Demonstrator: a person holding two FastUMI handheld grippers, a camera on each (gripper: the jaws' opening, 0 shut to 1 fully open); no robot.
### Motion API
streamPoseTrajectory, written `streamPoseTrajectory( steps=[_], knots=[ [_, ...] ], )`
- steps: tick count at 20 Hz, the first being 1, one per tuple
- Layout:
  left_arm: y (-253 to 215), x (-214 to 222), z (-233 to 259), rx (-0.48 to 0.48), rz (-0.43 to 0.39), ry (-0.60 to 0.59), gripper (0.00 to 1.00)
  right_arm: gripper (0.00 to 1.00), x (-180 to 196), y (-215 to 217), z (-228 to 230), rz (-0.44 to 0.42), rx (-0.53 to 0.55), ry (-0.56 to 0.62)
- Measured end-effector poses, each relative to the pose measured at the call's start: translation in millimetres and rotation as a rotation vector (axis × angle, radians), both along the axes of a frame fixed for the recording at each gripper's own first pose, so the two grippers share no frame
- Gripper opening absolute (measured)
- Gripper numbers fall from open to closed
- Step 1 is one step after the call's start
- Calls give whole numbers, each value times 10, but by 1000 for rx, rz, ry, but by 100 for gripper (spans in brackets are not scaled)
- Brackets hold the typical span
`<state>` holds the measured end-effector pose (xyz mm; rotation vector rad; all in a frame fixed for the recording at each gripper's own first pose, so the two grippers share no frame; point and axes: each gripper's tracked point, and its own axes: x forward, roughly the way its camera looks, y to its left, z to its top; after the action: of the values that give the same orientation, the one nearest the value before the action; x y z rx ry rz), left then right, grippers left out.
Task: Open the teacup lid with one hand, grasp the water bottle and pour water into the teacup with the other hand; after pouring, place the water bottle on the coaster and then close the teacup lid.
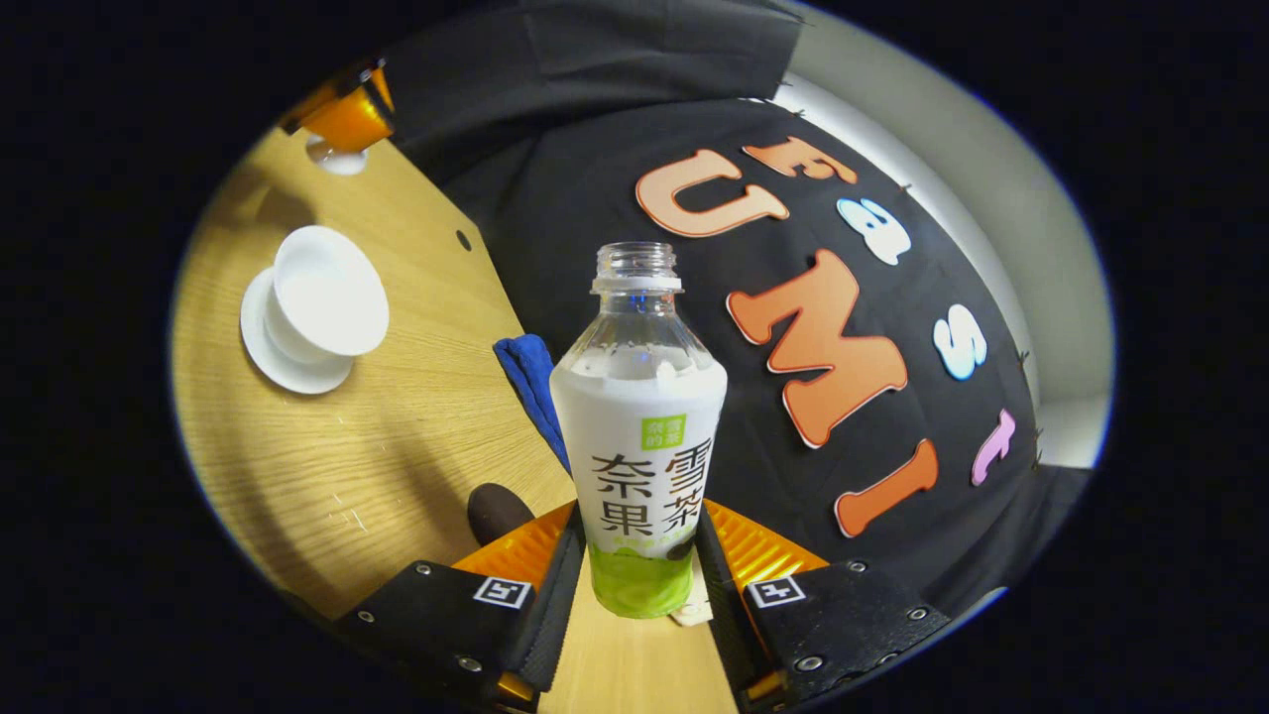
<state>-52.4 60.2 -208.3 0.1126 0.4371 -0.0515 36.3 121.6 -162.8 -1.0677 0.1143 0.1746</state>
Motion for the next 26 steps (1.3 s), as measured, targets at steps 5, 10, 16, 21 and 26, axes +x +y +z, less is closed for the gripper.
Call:
streamPoseTrajectory(
  steps=[5,10,16,21,26],
  knots=[
    [74,-56,17,5,5,-1,34,65,7,131,-38,76,-123,-27],
    [123,-77,46,18,8,-8,34,64,-47,195,-24,155,-314,-94],
    [211,-145,44,16,15,-4,34,64,2,214,57,233,-457,-136],
    [304,-129,72,-2,40,-10,34,64,69,249,170,289,-551,-189],
    [396,-120,140,2,47,-27,34,61,201,208,283,280,-592,-234]
  ],
)
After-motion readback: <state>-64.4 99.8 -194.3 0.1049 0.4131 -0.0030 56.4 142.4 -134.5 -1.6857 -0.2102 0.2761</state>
